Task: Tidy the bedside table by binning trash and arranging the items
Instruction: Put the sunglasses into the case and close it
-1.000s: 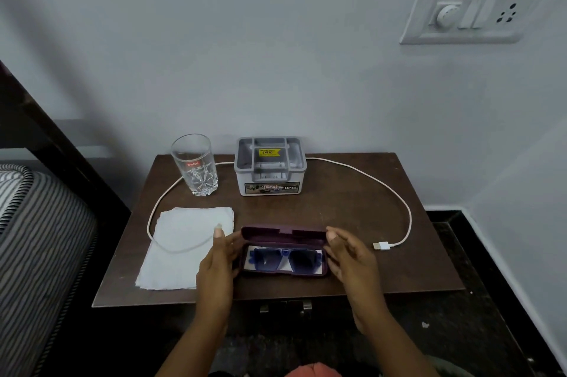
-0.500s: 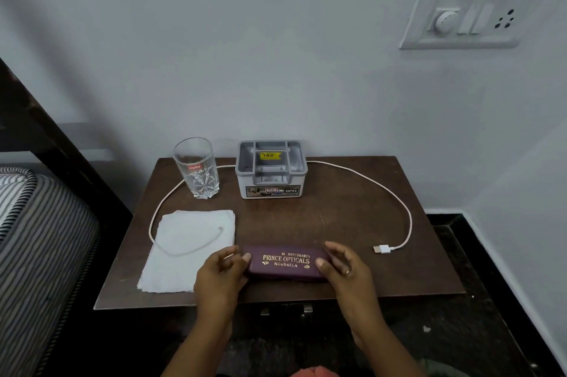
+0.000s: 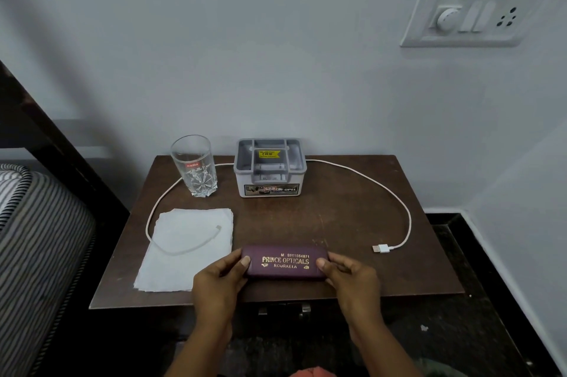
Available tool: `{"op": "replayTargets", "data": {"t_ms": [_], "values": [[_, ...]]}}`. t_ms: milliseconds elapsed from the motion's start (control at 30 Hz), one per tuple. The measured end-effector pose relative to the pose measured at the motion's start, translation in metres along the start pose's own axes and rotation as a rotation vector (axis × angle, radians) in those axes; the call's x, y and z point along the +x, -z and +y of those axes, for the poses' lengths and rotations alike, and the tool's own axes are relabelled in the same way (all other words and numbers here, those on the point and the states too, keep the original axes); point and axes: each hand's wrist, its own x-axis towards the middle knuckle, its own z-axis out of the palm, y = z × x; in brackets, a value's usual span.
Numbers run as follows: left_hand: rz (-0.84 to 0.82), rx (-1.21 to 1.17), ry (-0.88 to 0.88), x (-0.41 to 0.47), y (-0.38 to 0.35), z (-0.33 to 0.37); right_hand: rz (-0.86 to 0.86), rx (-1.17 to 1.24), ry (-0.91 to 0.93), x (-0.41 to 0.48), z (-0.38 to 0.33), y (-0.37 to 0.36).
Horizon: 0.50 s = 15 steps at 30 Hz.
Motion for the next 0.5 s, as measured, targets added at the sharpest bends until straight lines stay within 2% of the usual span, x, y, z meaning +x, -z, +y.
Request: {"op": "replayTargets", "data": {"t_ms": [333,500], "values": [[0.011,0.051,-0.048,0.002,-0.008,0.002,0.020,-0.045,0.010,0.007,-0.009,0.004],[-0.079,0.283,-0.181,0.010,-0.044,0.013,0.035,-0.101,0.079,0.036,-0.044,0.028]]}}
